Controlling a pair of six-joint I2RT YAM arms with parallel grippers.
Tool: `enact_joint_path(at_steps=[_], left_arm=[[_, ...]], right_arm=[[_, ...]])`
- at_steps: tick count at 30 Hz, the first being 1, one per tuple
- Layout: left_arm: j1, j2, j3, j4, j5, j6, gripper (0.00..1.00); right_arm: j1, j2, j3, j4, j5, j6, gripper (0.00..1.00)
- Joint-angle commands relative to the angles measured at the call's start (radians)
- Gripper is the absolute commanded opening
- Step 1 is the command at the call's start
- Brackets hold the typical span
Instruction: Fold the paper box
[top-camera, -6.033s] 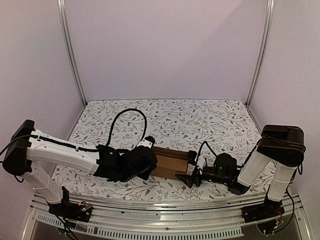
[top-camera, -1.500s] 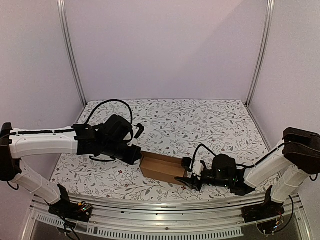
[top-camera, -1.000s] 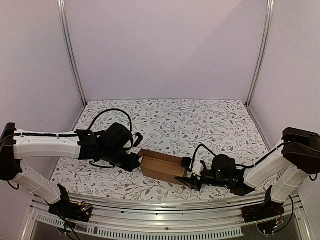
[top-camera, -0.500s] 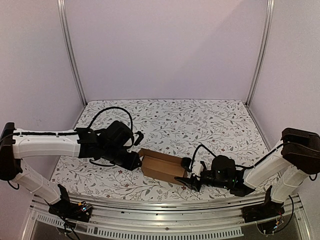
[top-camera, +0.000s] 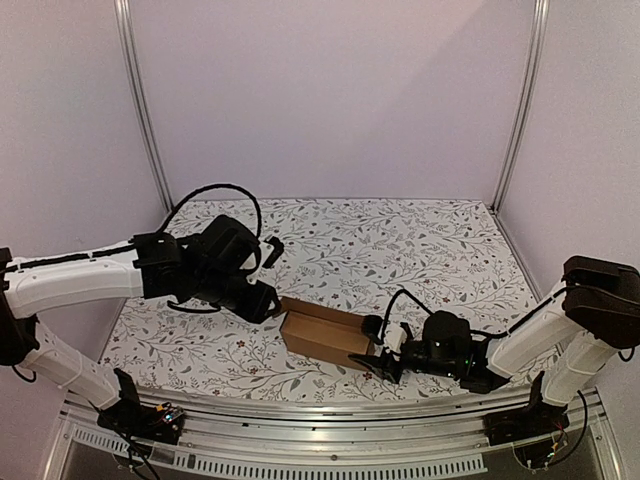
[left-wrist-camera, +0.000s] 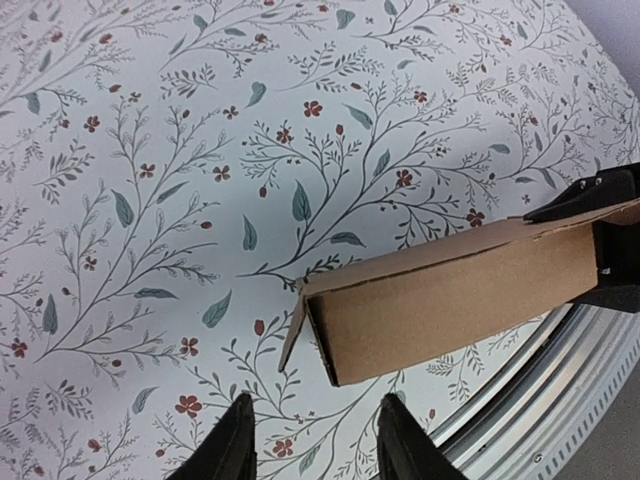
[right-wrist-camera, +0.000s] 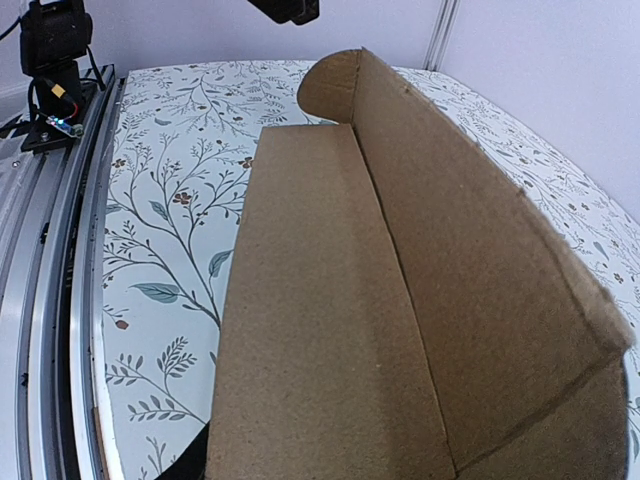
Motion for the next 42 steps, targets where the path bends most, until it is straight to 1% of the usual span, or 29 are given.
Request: enact_joint_path(at_steps=[1, 4, 10, 21, 23, 26, 29, 35, 42], left_arm=[[0.013, 0.054, 0.035, -0.039, -0.014, 0.077, 0.41], [0.025, 0.093, 0.040, -0.006, 0.017, 0.100, 0.41], [0.042, 0.160, 0.071, -0.001, 0.027, 0.125, 0.33], [0.045, 0.197, 0.110, -0.008, 0.016, 0.147, 0.25], [0.045, 0.202, 0.112, -0.008, 0.017, 0.149, 0.20], [0.045, 0.208, 0.115, -0.011, 0.017, 0.150, 0.08], [0.045, 0.213, 0.116, -0.017, 0.015, 0.151, 0.01], [0.045, 0.212, 0.132, -0.032, 0.017, 0.132, 0.00], [0.045, 0.214, 0.164, -0.039, 0.089, 0.021, 0.00]], right_arm=[[0.007, 0.008, -0.001, -0.061, 0.013, -0.010, 0.32], [0.006, 0.006, -0.001, -0.063, 0.015, -0.011, 0.32], [0.007, -0.004, -0.003, -0.073, 0.016, -0.014, 0.32], [0.006, 0.004, -0.001, -0.077, 0.014, -0.019, 0.32], [0.007, 0.007, 0.000, -0.077, 0.013, -0.018, 0.32], [0.006, 0.009, 0.002, -0.075, 0.014, -0.017, 0.32], [0.005, 0.012, 0.003, -0.074, 0.014, -0.017, 0.32], [0.005, 0.015, 0.004, -0.071, 0.015, -0.016, 0.32], [0.006, 0.027, 0.007, -0.055, 0.036, 0.000, 0.31]])
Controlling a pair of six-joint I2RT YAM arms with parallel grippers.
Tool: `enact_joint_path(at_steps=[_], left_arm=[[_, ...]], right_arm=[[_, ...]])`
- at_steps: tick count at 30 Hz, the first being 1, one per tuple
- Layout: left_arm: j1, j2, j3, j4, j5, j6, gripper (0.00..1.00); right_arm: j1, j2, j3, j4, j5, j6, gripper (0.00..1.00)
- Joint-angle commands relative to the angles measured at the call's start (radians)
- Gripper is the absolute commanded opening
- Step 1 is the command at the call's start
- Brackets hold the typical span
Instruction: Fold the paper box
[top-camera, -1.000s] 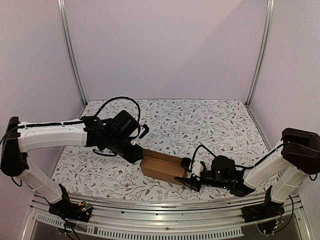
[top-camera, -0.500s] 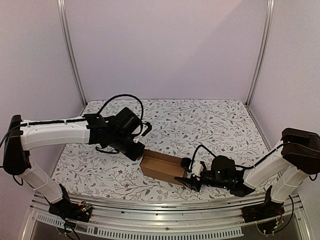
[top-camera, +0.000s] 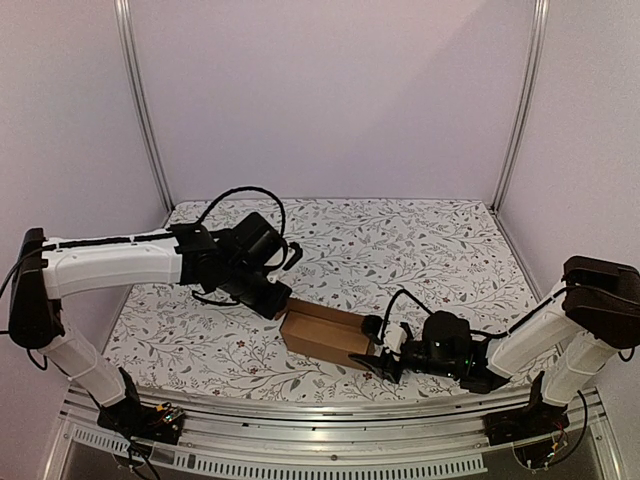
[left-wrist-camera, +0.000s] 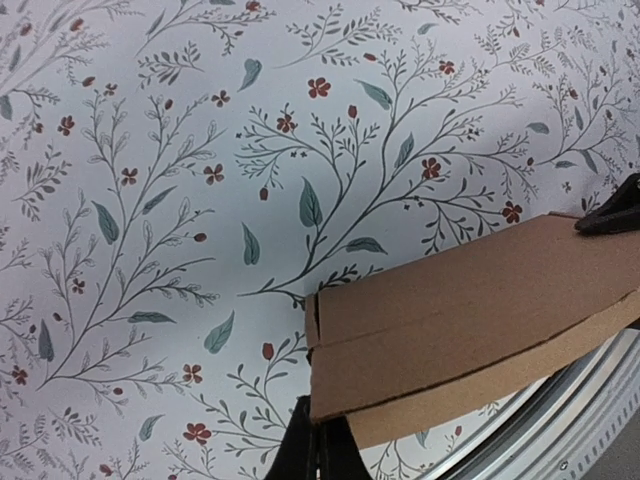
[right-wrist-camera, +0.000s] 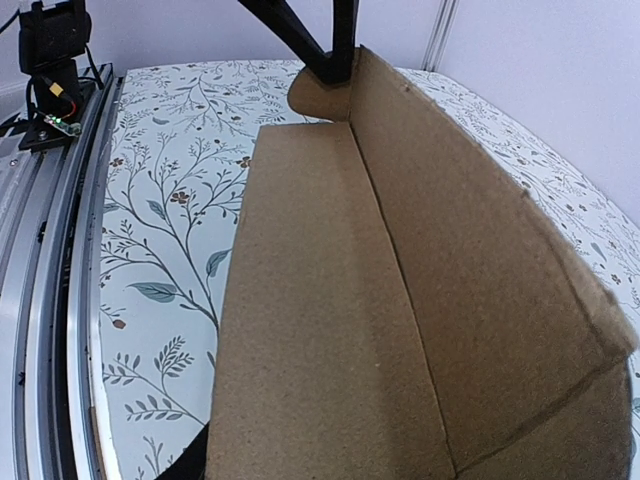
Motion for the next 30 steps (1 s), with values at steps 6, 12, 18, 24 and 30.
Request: enact_joint_path(at_steps=[6, 12, 18, 24, 30], left_arm=[[0.006, 0.001, 0.005, 0.044, 0.136, -0.198, 0.00], [0.006, -0.009, -0.027, 0.088, 0.169, -0.289, 0.00], [0.003, -0.008, -0.047, 0.117, 0.192, -0.325, 0.00], [-0.006, -0.013, -0.086, 0.126, 0.171, -0.313, 0.00], [-0.020, -0.018, -0.142, 0.159, 0.155, -0.298, 0.00]], right_arm=[[0.017, 0.055, 0.021, -0.045, 0.054, 0.023, 0.30], [0.021, 0.081, 0.028, -0.040, 0.075, 0.031, 0.30], [0.021, 0.080, 0.026, -0.039, 0.076, 0.031, 0.30], [0.021, 0.074, 0.022, -0.040, 0.077, 0.032, 0.30], [0.022, 0.068, 0.021, -0.040, 0.083, 0.032, 0.30]])
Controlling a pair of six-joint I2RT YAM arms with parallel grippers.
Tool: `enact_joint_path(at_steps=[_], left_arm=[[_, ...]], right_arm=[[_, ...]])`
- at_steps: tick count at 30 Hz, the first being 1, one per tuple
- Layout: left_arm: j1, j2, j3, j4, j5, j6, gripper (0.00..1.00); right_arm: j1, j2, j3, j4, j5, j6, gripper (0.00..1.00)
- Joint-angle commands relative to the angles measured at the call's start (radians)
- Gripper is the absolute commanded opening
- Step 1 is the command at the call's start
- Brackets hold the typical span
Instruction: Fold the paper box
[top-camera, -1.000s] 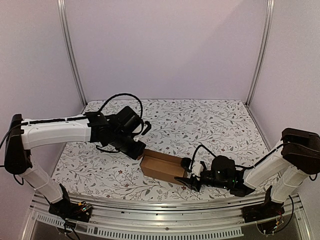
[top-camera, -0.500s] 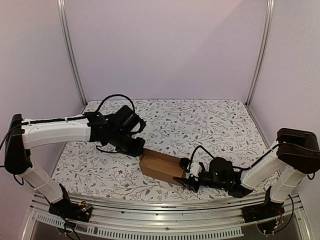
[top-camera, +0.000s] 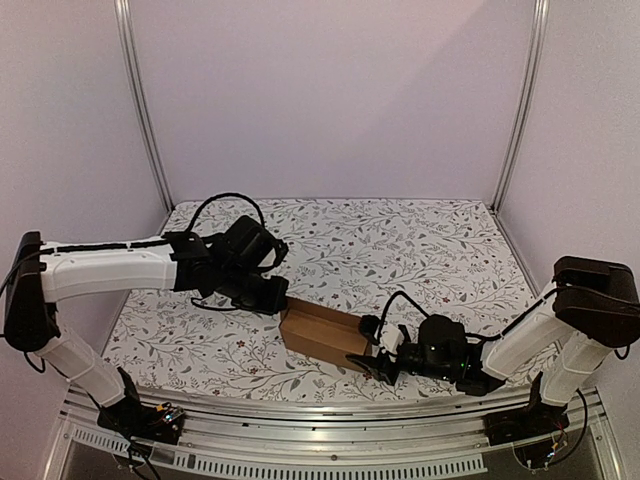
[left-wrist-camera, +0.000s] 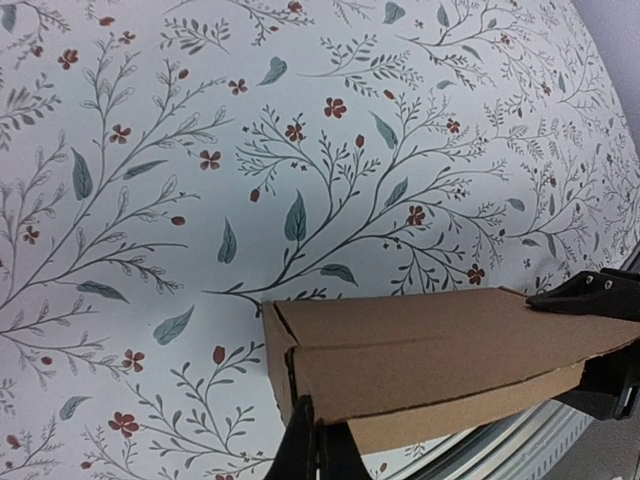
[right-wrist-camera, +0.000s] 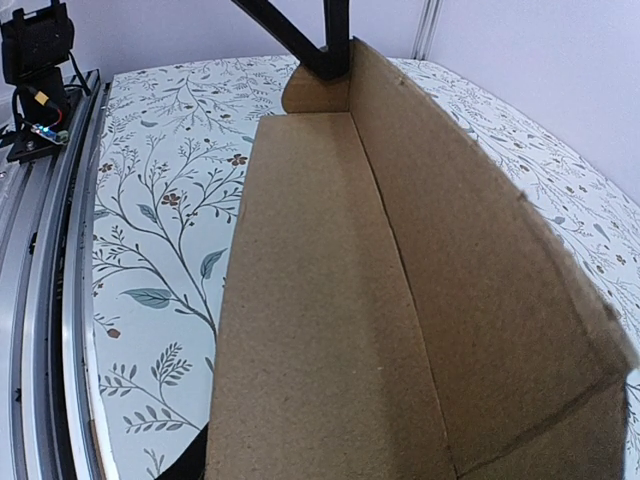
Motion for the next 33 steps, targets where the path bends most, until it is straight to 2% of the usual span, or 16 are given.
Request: enact_joint_path(at_steps=[1, 10, 24, 33], left_arm=[[-0.041, 0.012, -0.068, 0.043, 0.090, 0.008, 0.00], [-0.086, 0.038, -0.121, 0.079, 0.066, -0.006, 0.00], [-0.200, 0.079, -0.109, 0.039, -0.086, -0.066, 0.00], [-0.223, 0.101, -0.092, 0.062, -0.113, -0.082, 0.00]], right_arm=[[0.005, 0.019, 0.008, -0.069, 0.035, -0.019, 0.30], [0.005, 0.019, 0.011, -0.072, 0.040, -0.017, 0.30], [0.005, 0.020, 0.020, -0.076, 0.064, 0.015, 0.31], [0.006, 0.013, 0.017, -0.069, 0.068, 0.038, 0.33]])
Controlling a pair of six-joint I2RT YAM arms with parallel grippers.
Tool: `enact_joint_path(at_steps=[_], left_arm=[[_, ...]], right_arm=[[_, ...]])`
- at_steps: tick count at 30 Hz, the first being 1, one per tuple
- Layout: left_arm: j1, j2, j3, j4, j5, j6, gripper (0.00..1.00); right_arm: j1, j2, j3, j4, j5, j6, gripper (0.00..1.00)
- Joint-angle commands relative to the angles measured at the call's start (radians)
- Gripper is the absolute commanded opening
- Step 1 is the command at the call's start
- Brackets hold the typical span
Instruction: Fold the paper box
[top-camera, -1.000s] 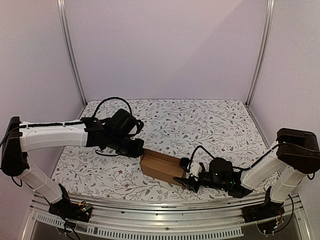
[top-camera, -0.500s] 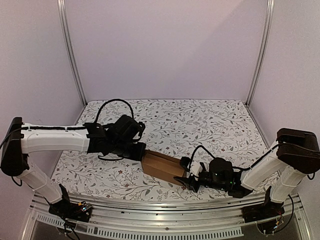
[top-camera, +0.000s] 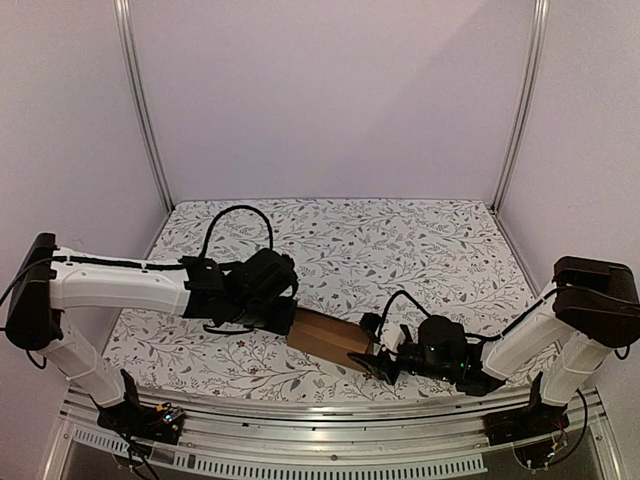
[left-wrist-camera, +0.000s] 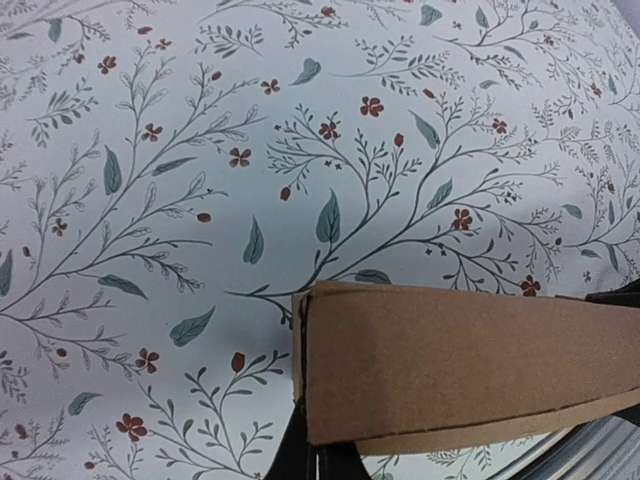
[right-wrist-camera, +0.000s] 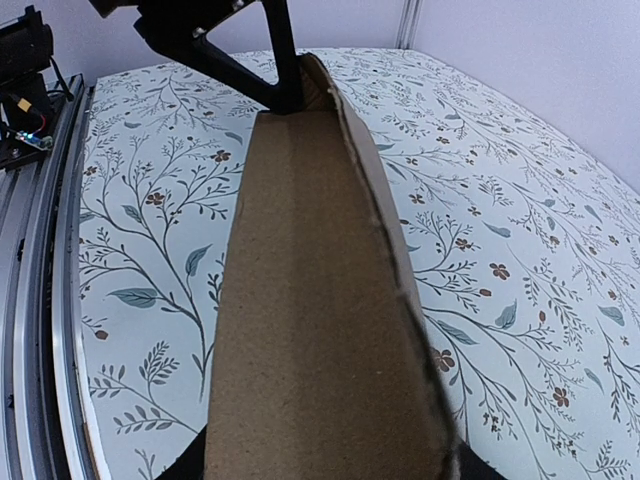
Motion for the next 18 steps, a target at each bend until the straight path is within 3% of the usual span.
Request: enact_joint_path(at_steps=[1, 11, 18], left_arm=[[-0.066, 0.068, -0.014, -0.015, 0.161, -0.010, 0.00], [-0.066, 0.074, -0.005, -0.032, 0.126, -0.026, 0.00], [-0.066, 0.088, 0.007, -0.034, 0.118, -0.028, 0.00]], right_arm=[[0.002, 0.012, 0.016, -0.059, 0.033, 0.000, 0.36], [0.002, -0.110, 0.010, -0.178, 0.077, 0.005, 0.77], [-0.008, -0.219, 0.008, -0.312, 0.074, 0.014, 0.88]])
